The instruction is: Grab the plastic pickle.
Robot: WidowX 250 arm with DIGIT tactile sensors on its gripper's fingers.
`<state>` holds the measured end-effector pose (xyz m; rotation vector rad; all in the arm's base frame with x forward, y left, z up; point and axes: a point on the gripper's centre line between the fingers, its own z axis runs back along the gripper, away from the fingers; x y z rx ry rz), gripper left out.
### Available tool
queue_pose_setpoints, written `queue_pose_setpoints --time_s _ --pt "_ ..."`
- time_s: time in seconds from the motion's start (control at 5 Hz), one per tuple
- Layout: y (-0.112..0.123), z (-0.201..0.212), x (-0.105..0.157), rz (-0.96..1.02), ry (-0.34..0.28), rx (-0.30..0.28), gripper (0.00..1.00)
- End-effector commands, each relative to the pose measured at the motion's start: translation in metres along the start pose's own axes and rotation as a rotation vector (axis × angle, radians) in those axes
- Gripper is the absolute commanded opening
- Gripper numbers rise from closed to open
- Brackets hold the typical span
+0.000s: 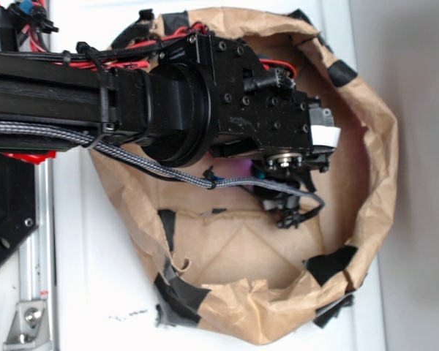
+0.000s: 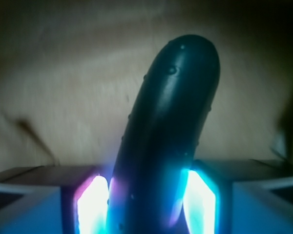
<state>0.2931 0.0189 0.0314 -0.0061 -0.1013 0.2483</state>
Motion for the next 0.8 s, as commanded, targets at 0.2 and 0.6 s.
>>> queue_pose_setpoints --time_s 0.2,0.6 --pt "-0.013 0.170 -0.007 -0.231 -0.018 0.140 0.00" --pt "-0.026 0.169 -0.036 -0.339 -0.096 0.047 0.00"
